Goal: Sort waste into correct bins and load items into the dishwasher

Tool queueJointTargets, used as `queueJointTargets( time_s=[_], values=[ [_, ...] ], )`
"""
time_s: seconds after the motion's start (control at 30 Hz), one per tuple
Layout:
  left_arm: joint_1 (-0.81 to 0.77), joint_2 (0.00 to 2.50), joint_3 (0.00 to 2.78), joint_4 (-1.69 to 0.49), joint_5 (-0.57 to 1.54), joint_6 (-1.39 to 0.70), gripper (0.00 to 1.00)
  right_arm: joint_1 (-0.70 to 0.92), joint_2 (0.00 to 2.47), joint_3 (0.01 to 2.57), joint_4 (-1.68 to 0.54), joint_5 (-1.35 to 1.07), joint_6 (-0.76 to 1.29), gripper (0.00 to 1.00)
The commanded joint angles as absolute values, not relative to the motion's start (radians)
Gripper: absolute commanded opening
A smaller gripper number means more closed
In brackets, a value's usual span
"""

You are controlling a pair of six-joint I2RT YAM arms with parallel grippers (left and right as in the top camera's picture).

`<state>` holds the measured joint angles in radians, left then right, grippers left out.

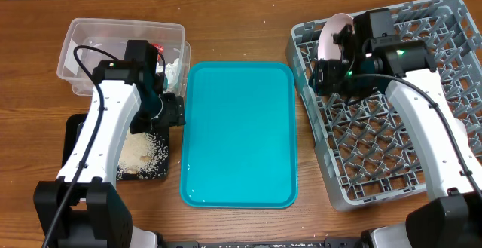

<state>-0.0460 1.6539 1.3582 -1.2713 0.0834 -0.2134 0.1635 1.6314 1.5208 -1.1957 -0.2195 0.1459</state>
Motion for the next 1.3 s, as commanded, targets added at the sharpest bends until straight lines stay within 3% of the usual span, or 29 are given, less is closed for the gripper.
queueJointTargets(
  time_s=[0.0,0.17,0.4,0.8,0.87,0.9,1.27],
  values=[
    [-0.046,1.649,1.399,-1.361,0.104,-0.179,0.79,0.160,1.621,1.531,-1.224,-0.173,0.187,0.84],
    [-0.046,1.646,1.392,-1.495,0.101,-0.179,0.76,0.160,1.594,1.531,-1.280,-0.172,0.186,0.85],
    [-0.046,1.544,1.332,-1.490,0.101,-0.179,0.76,0.160,1.464,1.423,-1.254,-0.173,0.184,0.86],
    [-0.047,1.009,1.063,-1.186,0.096,-0.179,0.75,0.160,0.876,0.982,-0.965,-0.140,0.213,1.00],
    [-0.046,0.889,1.018,-1.139,0.084,-0.215,0.84,0.160,0.776,0.934,-0.958,-0.075,0.264,1.00],
    [-0.046,0.798,0.993,-1.106,0.078,-0.242,1.00,0.160,0.706,0.908,-0.959,-0.045,0.266,1.00],
    [-0.046,0.661,0.985,-1.050,0.078,-0.243,1.00,0.160,0.620,0.901,-0.993,-0.046,0.266,1.00]
  ],
)
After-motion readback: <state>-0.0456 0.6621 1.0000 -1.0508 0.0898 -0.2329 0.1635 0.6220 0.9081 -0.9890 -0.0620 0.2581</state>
